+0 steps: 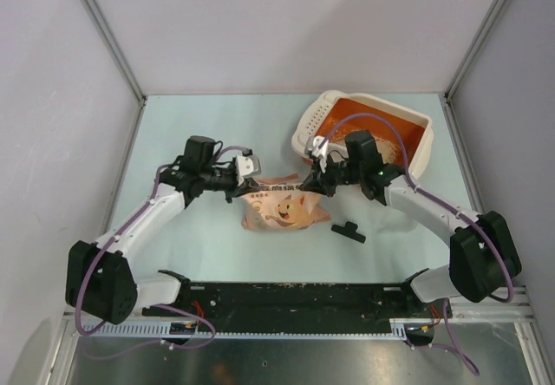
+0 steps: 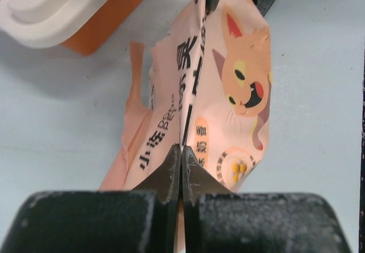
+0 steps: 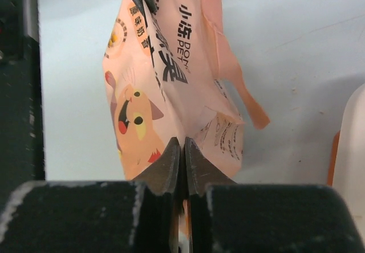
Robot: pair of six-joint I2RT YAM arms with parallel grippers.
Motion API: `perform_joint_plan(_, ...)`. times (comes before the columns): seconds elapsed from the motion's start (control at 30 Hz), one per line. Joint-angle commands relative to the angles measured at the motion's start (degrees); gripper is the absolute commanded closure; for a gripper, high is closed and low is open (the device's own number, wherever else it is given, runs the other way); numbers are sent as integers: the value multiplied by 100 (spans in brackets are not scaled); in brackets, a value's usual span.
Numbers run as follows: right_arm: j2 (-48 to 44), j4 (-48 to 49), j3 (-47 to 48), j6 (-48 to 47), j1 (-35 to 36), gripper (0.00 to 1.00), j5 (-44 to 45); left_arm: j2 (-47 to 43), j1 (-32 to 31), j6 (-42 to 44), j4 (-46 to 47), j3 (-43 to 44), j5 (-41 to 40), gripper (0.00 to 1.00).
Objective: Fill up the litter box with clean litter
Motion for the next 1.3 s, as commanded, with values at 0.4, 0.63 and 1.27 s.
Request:
perform_joint_plan(0.4, 156, 672, 340, 1800, -457, 100, -860, -189, 666, -1027, -320, 426, 831, 63)
perform_joint_plan(0.63, 173, 663, 340, 1817, -404, 100, -807, 126, -37, -394, -55, 891, 744, 47)
perform_joint_plan(1.27, -46, -1459, 865, 56, -931, 71, -1098, 1094, -496, -420, -38, 1024, 331, 100)
